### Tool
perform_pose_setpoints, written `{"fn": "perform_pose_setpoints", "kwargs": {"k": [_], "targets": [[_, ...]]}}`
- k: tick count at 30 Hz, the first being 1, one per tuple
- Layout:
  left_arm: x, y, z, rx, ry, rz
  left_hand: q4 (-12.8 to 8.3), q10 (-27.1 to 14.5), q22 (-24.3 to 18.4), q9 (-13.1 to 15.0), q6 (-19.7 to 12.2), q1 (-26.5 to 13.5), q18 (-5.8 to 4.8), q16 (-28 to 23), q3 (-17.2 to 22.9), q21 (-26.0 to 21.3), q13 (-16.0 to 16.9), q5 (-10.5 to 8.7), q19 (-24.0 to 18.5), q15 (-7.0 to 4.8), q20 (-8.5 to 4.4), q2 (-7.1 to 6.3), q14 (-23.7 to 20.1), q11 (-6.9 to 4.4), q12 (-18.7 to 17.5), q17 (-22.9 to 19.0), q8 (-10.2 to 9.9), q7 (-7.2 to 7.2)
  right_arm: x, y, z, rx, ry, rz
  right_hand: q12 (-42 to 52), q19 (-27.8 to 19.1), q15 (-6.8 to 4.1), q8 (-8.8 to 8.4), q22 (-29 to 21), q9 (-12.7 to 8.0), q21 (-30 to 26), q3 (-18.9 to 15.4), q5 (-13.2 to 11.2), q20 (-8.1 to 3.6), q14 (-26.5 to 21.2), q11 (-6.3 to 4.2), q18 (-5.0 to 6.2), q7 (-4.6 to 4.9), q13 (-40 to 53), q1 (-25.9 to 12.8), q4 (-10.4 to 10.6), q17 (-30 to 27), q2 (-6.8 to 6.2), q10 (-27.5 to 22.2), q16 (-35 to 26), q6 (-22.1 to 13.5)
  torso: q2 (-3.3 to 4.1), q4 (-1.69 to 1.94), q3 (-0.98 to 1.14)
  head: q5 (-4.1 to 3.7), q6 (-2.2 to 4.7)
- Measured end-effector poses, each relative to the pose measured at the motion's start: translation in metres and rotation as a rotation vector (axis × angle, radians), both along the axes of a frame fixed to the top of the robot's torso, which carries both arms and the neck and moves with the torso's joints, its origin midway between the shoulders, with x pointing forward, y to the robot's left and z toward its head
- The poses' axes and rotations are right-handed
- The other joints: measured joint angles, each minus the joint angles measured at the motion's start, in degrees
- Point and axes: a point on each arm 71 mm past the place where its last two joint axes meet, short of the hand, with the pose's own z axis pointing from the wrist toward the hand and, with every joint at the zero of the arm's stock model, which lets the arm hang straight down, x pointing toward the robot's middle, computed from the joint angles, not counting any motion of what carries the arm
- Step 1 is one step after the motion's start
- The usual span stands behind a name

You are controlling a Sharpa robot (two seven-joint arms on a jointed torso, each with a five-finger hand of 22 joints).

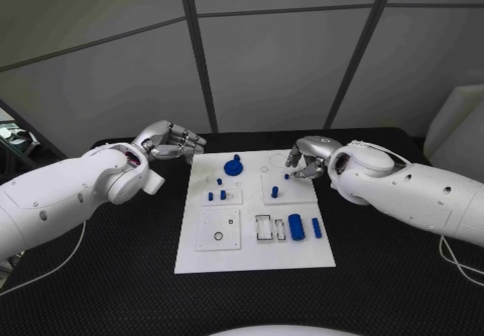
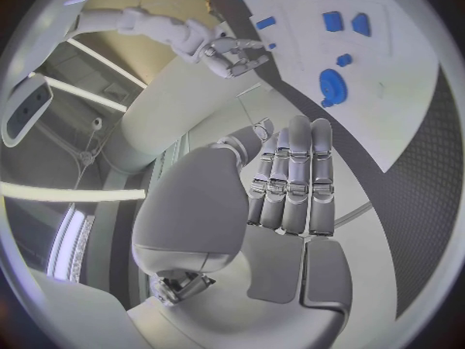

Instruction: Assemble the parts on the task board

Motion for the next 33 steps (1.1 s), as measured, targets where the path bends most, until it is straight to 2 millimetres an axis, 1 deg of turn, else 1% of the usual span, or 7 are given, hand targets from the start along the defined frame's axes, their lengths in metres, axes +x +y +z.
{"fn": "perform_pose_setpoints", "kwargs": {"k": [6, 15, 19, 21, 24, 29, 33], "targets": [[-0.006, -0.006, 0.004, -0.187, 0.032, 0.001, 0.15, 0.0, -0.43, 0.0, 0.0, -0.23, 0.0, -0.82, -0.15, -0.67, 0.05, 0.0, -0.2, 0.0, 0.2, 0.23, 0.0, 0.0, 0.0, -0.56, 0.0, 0.0, 0.0, 0.009, -0.004, -0.027, 0.001, 0.014, 0.0, 0.0, 0.11, 0.0, -0.12, -0.07, 0.0, 0.15, 0.0, 0.0, -0.05, 0.0, 0.0, -0.01, -0.27, 0.0, -0.15, -0.02, 0.0, 0.0, 0.0, 0.01, 0.0, 0.01, -0.01, 0.08, -0.25], [-0.008, -0.006, 0.006, -0.292, 0.053, 0.014, 0.31, 0.0, -0.75, -0.01, 0.0, -0.46, 0.01, -1.22, -0.31, -1.25, 0.04, 0.0, -0.2, 0.0, 0.2, 0.45, 0.0, 0.0, 0.0, -0.92, 0.0, 0.0, -0.001, 0.013, -0.013, -0.06, 0.019, 0.025, -0.22, -0.19, 0.28, 0.0, 0.09, -0.13, -0.22, 1.03, 0.0, 0.23, 0.13, 0.0, 0.0, -0.01, -1.08, 0.03, -1.04, 0.13, 0.03, 0.0, -0.22, 0.01, -0.01, -0.08, -0.01, 0.35, -0.42], [-0.008, -0.006, 0.006, -0.314, 0.057, 0.017, 0.31, 0.0, -0.78, -0.01, -0.01, -0.46, 0.01, -1.34, -0.31, -1.33, 0.04, 0.0, -0.2, 0.0, 0.2, 0.45, 0.0, 0.0, 0.0, -0.96, 0.0, 0.0, -0.001, 0.016, -0.015, -0.069, 0.027, 0.029, -0.22, 0.0, 0.28, 0.0, 0.68, -0.13, 0.06, 2.43, 0.0, 0.42, 0.13, -0.32, 0.0, -0.4, -1.75, 1.0, -1.64, 0.62, 1.01, 0.97, 0.11, 0.94, -0.03, -0.08, -0.01, 0.37, -0.45], [-0.008, -0.007, 0.006, -0.322, 0.059, 0.018, 0.31, 0.0, -0.82, -0.01, -0.01, -0.45, 0.0, -1.49, -0.31, -1.33, 0.04, 0.0, -0.2, 0.0, 0.2, 0.45, 0.0, 0.0, 0.0, -1.0, -0.23, 0.0, 0.0, 0.017, -0.016, -0.073, 0.032, 0.03, -0.22, 0.28, 0.28, 0.21, 1.01, -0.13, 0.48, 3.95, -1.54, 0.13, 0.13, -0.47, 0.0, -0.72, -2.23, 1.49, -2.17, 0.99, 1.73, 1.88, 0.44, 1.61, -0.03, -0.08, 0.0, 0.41, -0.49], [-0.008, -0.007, 0.006, -0.33, 0.062, 0.017, 0.31, 0.0, -0.82, -0.01, -0.01, -0.45, 0.0, -1.49, -0.31, -1.33, 0.04, 0.0, -0.2, 0.0, 0.2, 0.45, 0.0, 0.0, 0.0, -1.0, -0.23, 0.0, 0.0, 0.018, -0.016, -0.076, 0.034, 0.03, -0.61, 0.43, 0.28, 0.21, 1.03, -0.13, 0.88, 6.15, -3.12, -0.02, 0.12, -0.73, 0.0, -0.81, -3.04, 1.25, -2.89, 1.12, 2.06, 2.58, 0.51, 2.09, -0.04, -0.05, 0.0, 0.42, -0.53], [-0.008, -0.008, 0.006, -0.339, 0.065, 0.017, 0.31, 0.0, -0.82, -0.02, -0.01, -0.45, 0.01, -1.49, -0.31, -1.33, 0.04, 0.0, -0.2, 0.0, 0.2, 0.45, 0.0, 0.0, 0.0, -1.0, -0.23, 0.0, 0.001, 0.019, -0.016, -0.08, 0.034, 0.03, -0.68, 1.23, -0.16, 0.3, 1.03, -0.09, 1.85, 8.09, -3.17, -0.42, 0.14, -1.12, 0.0, -1.12, -3.59, 0.73, -3.63, -0.31, 2.59, 4.41, -0.18, 3.71, -0.04, -0.04, 0.01, 0.39, -0.6], [-0.008, -0.008, 0.006, -0.342, 0.067, 0.018, 0.31, 0.0, -0.82, -0.02, -0.01, -0.45, 0.0, -1.48, -0.31, -1.33, 0.04, 0.0, -0.2, 0.0, 0.2, 0.45, 0.0, 0.0, 0.0, -1.04, -0.24, 0.0, 0.001, 0.02, -0.016, -0.082, 0.033, 0.03, -0.1, 1.77, -0.8, 1.01, 1.03, 0.21, 2.98, 9.51, -3.22, -0.92, 0.12, -2.13, 0.0, -1.8, -3.53, 0.14, -4.41, -0.8, 3.16, 6.87, -0.37, 5.67, -0.04, -0.05, 0.02, 0.35, -0.65]]}}
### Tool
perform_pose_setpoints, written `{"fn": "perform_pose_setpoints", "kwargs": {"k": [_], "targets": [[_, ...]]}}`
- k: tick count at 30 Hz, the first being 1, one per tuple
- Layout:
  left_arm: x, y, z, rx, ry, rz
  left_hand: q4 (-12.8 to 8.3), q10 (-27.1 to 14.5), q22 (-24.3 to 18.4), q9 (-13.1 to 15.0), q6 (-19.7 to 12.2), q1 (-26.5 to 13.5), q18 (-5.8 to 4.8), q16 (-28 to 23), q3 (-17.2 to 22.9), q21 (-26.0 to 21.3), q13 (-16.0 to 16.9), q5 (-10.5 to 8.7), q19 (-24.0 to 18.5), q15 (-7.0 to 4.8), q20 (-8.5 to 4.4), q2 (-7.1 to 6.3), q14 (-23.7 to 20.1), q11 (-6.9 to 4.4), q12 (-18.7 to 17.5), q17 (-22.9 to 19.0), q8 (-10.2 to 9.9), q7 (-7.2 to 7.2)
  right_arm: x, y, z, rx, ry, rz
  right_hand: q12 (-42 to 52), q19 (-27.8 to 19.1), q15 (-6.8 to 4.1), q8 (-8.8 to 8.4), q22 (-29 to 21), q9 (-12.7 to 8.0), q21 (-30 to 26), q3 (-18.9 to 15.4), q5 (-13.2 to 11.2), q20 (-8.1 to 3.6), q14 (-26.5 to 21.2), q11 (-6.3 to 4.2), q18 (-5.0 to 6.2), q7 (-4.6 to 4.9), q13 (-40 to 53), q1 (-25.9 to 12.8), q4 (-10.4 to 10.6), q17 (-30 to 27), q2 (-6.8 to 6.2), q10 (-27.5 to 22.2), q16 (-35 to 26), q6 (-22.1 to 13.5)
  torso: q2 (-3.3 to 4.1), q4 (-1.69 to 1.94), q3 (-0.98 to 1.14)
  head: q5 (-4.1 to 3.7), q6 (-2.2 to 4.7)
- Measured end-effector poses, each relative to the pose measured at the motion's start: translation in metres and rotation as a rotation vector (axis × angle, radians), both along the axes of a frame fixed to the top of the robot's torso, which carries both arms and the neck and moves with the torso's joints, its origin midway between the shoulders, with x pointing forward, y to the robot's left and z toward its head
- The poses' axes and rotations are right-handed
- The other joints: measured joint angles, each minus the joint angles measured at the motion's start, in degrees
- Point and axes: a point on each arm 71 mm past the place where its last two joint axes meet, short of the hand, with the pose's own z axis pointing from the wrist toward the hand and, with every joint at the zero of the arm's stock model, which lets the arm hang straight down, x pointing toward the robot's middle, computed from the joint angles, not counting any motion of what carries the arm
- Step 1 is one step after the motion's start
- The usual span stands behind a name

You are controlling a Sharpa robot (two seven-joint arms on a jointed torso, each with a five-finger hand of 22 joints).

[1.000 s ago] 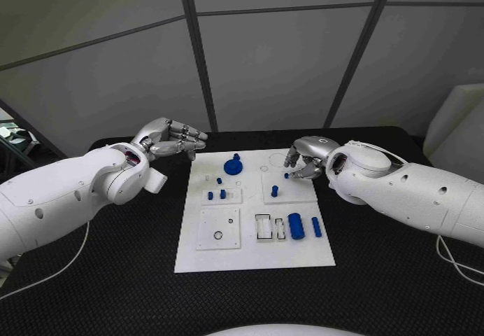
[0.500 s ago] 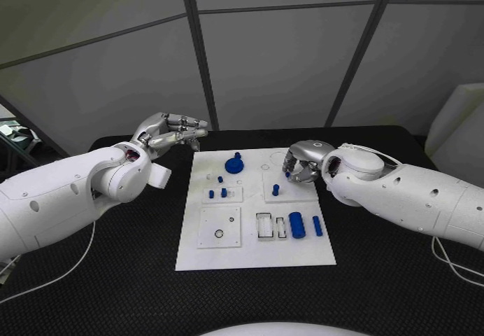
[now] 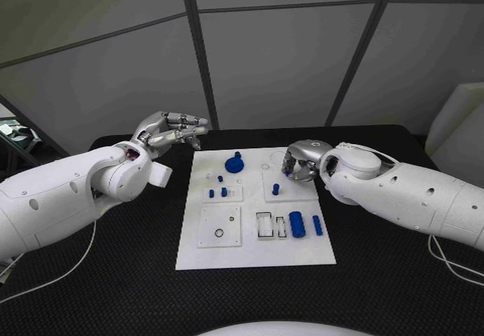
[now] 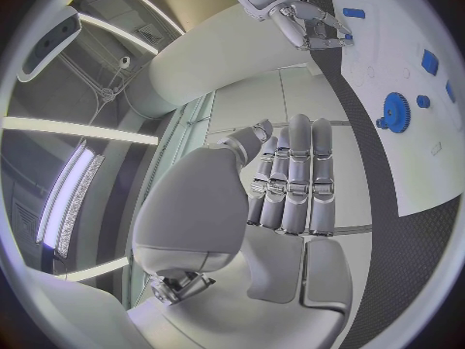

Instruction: Assemble the parts on the task board

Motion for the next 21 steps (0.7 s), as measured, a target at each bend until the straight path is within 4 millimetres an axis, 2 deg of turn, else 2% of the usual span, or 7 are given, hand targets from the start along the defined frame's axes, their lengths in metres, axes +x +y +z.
{"fn": "perform_pose_setpoints", "kwargs": {"k": [8, 21], "targets": [[0.0004, 0.0005, -0.0003, -0.003, 0.002, 0.002, 0.0, 0.2, -0.13, 0.0, 0.0, 0.0, 0.0, -0.23, 0.0, 0.0, 0.0, 0.0, 0.0, 0.0, 0.0, 0.0, 0.0, 0.19, 0.0, -0.09, 0.0, 0.0, -0.0012, 0.0006, -0.0004, -0.003, -0.007, -0.003, -0.06, 0.47, -0.08, 0.18, -0.01, 0.48, 0.71, 1.26, -0.12, -0.13, -0.08, -0.24, 0.0, -0.26, -0.1, -0.69, -1.14, 0.0, 0.71, 0.83, 0.0, 0.87, -0.03, -0.01, 0.01, -0.13, -0.04], [0.0016, 0.0024, -0.0011, -0.002, 0.006, 0.008, 0.0, -0.01, -0.34, -0.01, -0.22, 0.0, 0.01, -0.5, 0.0, -0.24, 0.0, 0.0, 0.0, 0.0, 0.0, 0.0, 0.0, 0.4, 0.0, -0.34, -0.24, 0.22, -0.01, -0.0029, 0.0016, 0.034, -0.042, 0.0, -0.61, 0.47, -0.07, 0.17, -0.01, 0.58, 1.5, 1.91, -0.08, -0.13, -0.08, -0.03, 0.0, -0.27, -0.31, -0.6, -1.83, -0.08, 0.8, 1.03, 0.0, 0.88, -0.09, -0.05, 0.01, -0.29, 0.02]]}}
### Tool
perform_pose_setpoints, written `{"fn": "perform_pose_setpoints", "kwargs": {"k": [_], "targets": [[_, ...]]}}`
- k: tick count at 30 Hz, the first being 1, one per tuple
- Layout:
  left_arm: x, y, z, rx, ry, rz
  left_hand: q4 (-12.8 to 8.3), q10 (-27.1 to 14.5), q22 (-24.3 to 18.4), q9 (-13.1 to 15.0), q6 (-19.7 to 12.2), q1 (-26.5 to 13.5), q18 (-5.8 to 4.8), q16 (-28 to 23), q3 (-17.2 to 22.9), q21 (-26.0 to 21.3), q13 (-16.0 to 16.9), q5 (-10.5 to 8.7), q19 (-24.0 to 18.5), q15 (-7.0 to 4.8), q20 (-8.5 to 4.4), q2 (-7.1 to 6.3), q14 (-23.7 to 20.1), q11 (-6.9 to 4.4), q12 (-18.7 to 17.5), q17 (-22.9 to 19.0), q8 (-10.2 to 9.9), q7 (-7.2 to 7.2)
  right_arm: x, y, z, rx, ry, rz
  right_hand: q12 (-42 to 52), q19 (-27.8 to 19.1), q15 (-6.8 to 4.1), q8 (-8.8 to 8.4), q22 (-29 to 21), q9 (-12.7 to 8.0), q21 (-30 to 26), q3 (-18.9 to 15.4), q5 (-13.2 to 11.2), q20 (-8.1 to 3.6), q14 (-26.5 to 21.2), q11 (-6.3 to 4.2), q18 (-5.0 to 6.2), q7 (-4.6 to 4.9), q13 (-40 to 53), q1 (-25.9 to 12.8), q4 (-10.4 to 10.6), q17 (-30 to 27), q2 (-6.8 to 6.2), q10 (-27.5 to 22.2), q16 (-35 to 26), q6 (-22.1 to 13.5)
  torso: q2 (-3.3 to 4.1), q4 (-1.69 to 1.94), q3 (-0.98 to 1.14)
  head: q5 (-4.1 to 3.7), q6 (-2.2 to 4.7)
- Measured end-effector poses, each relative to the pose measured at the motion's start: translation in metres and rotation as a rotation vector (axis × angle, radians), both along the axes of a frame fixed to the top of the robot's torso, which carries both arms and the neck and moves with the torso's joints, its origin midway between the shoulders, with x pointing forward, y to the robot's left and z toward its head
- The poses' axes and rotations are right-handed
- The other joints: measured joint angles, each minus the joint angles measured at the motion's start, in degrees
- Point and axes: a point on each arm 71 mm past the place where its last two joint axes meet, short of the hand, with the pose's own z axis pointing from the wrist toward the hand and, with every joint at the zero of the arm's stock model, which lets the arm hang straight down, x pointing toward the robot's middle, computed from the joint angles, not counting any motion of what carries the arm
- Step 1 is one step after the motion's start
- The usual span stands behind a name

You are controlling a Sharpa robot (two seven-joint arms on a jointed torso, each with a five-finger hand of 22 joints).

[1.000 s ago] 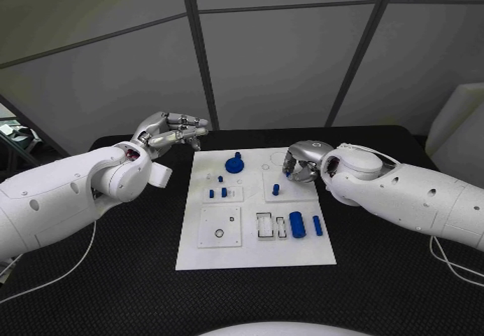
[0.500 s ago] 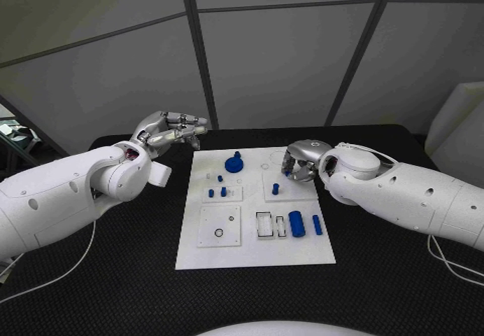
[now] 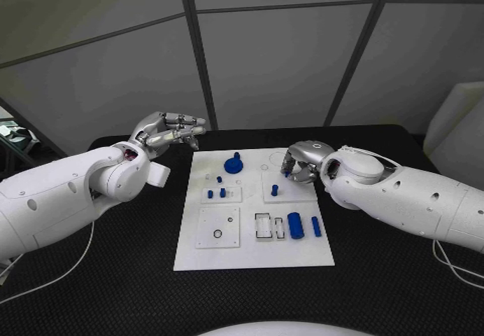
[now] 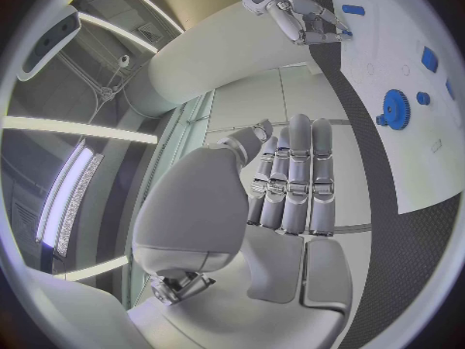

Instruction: Assemble the parts on the task board

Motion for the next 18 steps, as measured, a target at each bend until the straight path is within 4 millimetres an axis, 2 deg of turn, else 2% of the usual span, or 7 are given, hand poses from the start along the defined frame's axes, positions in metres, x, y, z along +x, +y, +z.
{"fn": "perform_pose_setpoints", "kwargs": {"k": [11, 15, 18], "targets": [[0.0, 0.0, 0.0, 0.0, 0.003, -0.001, 0.0, 0.0, -0.05, 0.0, 0.0, 0.0, 0.0, -0.33, 0.0, -0.43, 0.0, 0.0, 0.0, 0.0, 0.0, 0.0, 0.0, 0.0, 0.0, -0.08, 0.01, 0.0, -0.012, -0.007, 0.017, 0.068, -0.052, 0.006, 0.0, 0.0, 0.0, -0.16, -0.01, -0.01, 0.45, 0.0, -0.01, 0.0, 0.0, 0.0, 0.0, -0.01, -0.15, -0.34, -0.02, 0.0, 0.28, -0.01, 0.0, -0.02, -0.04, 0.0, -0.07, -0.05, 0.25], [0.001, -0.001, -0.001, -0.001, 0.005, -0.003, 0.0, 0.0, -0.11, 0.0, 0.0, 0.0, 0.0, -0.33, 0.0, -0.43, 0.0, 0.0, 0.0, 0.0, 0.0, 0.0, 0.0, 0.0, 0.0, -0.11, 0.01, 0.0, -0.022, 0.0, 0.028, 0.108, -0.069, 0.032, 0.0, 0.0, 0.0, -0.2, -0.01, -0.01, 0.51, 0.14, -0.01, 0.0, 0.0, 0.0, 0.0, -0.02, -0.16, -0.63, -0.16, -0.05, -0.02, -0.01, 0.0, -0.03, -0.04, -0.04, -0.06, 0.19, 0.33], [0.001, -0.002, -0.001, -0.002, 0.006, -0.005, 0.0, 0.0, -0.11, 0.0, 0.0, 0.0, 0.0, -0.33, 0.0, -0.43, 0.0, 0.0, 0.0, 0.0, 0.0, 0.0, 0.0, 0.0, 0.0, -0.11, 0.01, 0.0, -0.032, 0.013, 0.034, 0.144, -0.073, 0.069, 0.0, 0.0, 0.0, -0.2, -0.01, 0.0, 0.51, 0.14, -0.01, 0.0, 0.0, 0.0, 0.0, -0.03, -0.16, -0.63, -0.16, -0.05, -0.02, -0.01, 0.0, -0.05, -0.01, -0.07, -0.03, 0.47, 0.33]]}}
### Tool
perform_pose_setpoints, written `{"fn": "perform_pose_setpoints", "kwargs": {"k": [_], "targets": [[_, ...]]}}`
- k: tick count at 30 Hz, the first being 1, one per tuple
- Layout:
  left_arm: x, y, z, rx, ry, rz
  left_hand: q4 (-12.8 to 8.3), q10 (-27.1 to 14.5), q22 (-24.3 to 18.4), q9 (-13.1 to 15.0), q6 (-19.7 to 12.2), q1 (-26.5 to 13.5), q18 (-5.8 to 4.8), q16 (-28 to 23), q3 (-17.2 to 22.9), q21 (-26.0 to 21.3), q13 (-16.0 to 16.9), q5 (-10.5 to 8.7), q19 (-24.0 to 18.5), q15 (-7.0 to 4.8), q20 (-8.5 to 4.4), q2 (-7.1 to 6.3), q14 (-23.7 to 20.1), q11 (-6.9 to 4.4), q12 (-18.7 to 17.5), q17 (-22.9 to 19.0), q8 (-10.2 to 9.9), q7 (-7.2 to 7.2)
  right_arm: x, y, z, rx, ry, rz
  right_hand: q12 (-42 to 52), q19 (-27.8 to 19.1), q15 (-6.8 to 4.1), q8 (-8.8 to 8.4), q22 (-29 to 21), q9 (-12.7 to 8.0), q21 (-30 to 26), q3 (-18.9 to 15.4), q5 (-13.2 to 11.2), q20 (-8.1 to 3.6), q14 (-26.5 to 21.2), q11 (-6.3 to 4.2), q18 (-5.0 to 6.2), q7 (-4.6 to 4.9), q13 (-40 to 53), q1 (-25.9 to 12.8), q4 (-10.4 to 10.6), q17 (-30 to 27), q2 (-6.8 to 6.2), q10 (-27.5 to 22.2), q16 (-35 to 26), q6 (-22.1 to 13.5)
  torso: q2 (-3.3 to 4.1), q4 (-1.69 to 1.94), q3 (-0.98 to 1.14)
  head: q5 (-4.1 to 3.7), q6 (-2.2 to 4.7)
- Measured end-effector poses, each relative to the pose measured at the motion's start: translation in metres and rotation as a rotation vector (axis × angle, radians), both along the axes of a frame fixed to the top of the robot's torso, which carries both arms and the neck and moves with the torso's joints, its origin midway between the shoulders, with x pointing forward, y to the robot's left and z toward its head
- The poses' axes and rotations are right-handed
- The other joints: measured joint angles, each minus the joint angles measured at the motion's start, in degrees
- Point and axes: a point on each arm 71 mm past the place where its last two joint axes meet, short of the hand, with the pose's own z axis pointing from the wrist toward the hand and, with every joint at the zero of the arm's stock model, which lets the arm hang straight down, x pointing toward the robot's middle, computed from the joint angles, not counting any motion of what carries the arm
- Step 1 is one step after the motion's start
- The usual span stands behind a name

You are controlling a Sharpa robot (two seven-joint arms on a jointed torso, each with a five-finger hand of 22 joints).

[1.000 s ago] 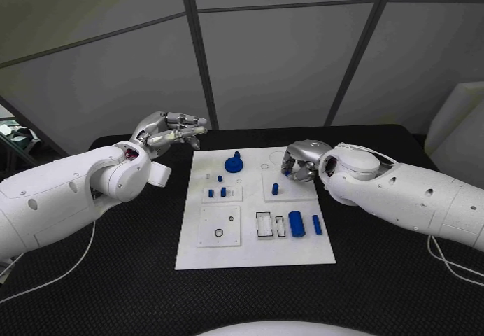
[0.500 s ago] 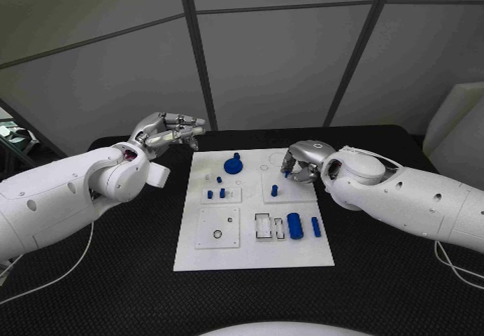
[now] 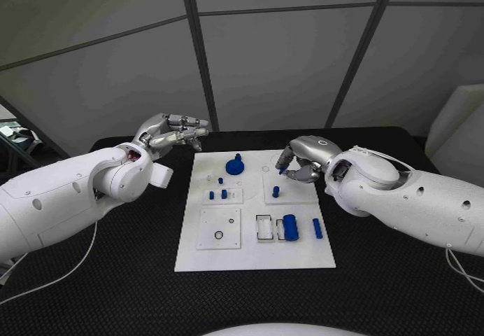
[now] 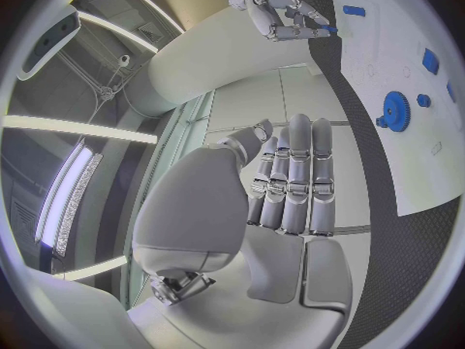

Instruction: Assemble the parts on the task board

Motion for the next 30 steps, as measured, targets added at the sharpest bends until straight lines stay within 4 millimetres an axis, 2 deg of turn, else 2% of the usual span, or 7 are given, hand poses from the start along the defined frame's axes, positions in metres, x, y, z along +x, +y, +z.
{"fn": "perform_pose_setpoints", "kwargs": {"k": [8, 14, 18, 22, 30], "targets": [[0.002, -0.007, -0.001, -0.005, 0.003, -0.01, 0.0, -0.2, 0.0, 0.0, -0.21, 0.0, 0.0, 0.0, 0.0, 0.0, 0.0, 0.0, 0.0, 0.0, 0.0, 0.0, 0.0, 0.2, 0.0, -0.06, 0.0, 0.21, -0.028, 0.061, 0.013, 0.094, 0.005, 0.149, -0.2, 0.0, 0.0, -0.16, 0.0, 0.08, 0.34, 0.01, -0.02, 0.0, 0.0, 0.0, 0.0, 0.15, 0.0, 0.01, -0.02, -0.06, -0.01, 0.0, 0.0, 0.14, 0.08, 0.11, 0.0, 1.62, -0.54], [0.003, -0.013, -0.002, -0.009, 0.005, -0.019, 0.0, -0.2, -0.05, 0.0, -0.21, 0.0, 0.0, 0.0, 0.0, 0.0, 0.0, 0.0, 0.0, 0.03, 0.0, 0.0, -0.03, 0.2, 0.0, -0.06, -0.18, 0.21, -0.046, 0.092, -0.002, 0.119, 0.049, 0.225, -0.23, 0.0, 0.0, -0.17, 0.0, 0.07, 0.34, 0.15, -0.02, 0.0, 0.0, 0.0, 0.0, 0.15, -0.01, 0.01, -0.15, -0.06, -0.01, -0.01, 0.0, 0.14, 0.09, 0.18, -0.09, 3.5, -1.08], [0.003, -0.018, -0.003, -0.012, 0.007, -0.027, 0.0, -0.2, -0.09, 0.0, -0.21, 0.0, 0.0, 0.0, 0.0, 0.0, 0.0, 0.0, 0.0, 0.2, 0.0, 0.0, -0.2, 0.2, 0.0, -0.11, -0.22, 0.21, -0.055, 0.106, -0.019, 0.116, 0.089, 0.254, -0.23, 0.0, 0.0, -0.33, -0.01, 0.07, 0.34, 0.15, -0.03, 0.0, 0.0, 0.0, 0.0, 0.15, -0.05, 0.0, -0.15, -0.05, 0.0, -0.01, 0.0, 0.14, 0.1, 0.19, -0.1, 4.83, -1.63], [0.004, -0.021, -0.003, -0.014, 0.008, -0.032, 0.0, -0.2, -0.08, 0.0, -0.2, 0.0, 0.0, 0.0, 0.0, 0.0, 0.0, 0.0, 0.0, 0.2, 0.0, 0.0, -0.2, 0.2, 0.0, -0.11, -0.22, 0.2, -0.06, 0.112, -0.036, 0.101, 0.123, 0.266, -0.24, 0.0, 0.0, -0.34, -0.01, 0.03, 0.34, 0.34, -0.03, 0.0, 0.0, 0.0, 0.0, 0.15, -0.13, -0.28, -0.35, -0.05, 0.28, -0.01, 0.22, 0.13, 0.13, 0.19, -0.11, 5.76, -2.15], [0.004, -0.024, -0.003, -0.016, 0.011, -0.039, 0.0, -0.2, -0.08, -0.01, -0.2, 0.0, 0.0, 0.0, 0.0, 0.0, 0.0, 0.0, 0.0, 0.2, 0.0, 0.0, -0.2, 0.2, 0.0, -0.1, -0.22, 0.2, -0.059, 0.117, -0.05, 0.061, 0.145, 0.271, -0.24, 0.0, 0.0, -0.62, -0.01, -0.02, 0.99, 0.34, -0.03, 0.0, 0.0, 0.01, -0.01, 0.13, -0.13, -0.53, -0.35, -0.05, 0.05, -0.01, 0.22, 0.11, 0.13, 0.12, -0.09, 6.65, -2.98]]}}
